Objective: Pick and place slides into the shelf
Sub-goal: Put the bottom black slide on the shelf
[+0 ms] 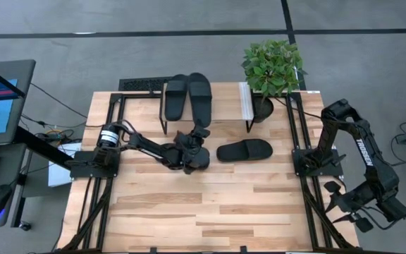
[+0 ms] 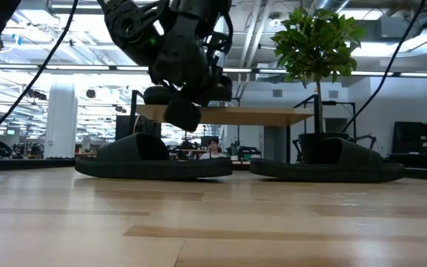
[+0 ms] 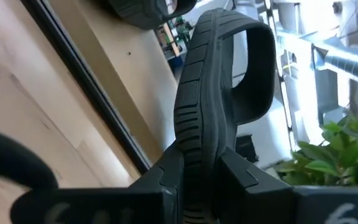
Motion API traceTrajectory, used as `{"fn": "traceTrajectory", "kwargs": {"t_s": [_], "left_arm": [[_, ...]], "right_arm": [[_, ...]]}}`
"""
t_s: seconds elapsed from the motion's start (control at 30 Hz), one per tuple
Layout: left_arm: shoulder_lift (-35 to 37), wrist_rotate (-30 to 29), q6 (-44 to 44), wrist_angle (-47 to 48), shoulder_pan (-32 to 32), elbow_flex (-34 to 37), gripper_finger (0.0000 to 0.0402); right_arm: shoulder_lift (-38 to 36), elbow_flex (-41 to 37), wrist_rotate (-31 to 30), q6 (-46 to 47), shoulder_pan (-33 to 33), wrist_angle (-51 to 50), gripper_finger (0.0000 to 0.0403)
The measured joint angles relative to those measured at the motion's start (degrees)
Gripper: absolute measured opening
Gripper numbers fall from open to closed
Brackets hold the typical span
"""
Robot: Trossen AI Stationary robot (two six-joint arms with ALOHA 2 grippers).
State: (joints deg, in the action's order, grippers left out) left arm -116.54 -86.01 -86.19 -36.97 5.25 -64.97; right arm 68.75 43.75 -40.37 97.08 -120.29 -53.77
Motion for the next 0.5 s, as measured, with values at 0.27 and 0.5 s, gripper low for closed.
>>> {"fn": "traceTrajectory", "kwargs": {"t_s": [0.27,0.5], "left_arm": [[1.18,1.22,-0.23,0.15,-1.16,0.38,0.0036],[3.90,2.35,-0.52,6.15,-1.81,0.38,0.0036]], "right_arm": [[-0.02,0.00,0.01,-0.01,0.00,-1.30,0.0178],[-0.08,0.00,0.01,-0.02,0.00,-1.46,0.0178]]}}
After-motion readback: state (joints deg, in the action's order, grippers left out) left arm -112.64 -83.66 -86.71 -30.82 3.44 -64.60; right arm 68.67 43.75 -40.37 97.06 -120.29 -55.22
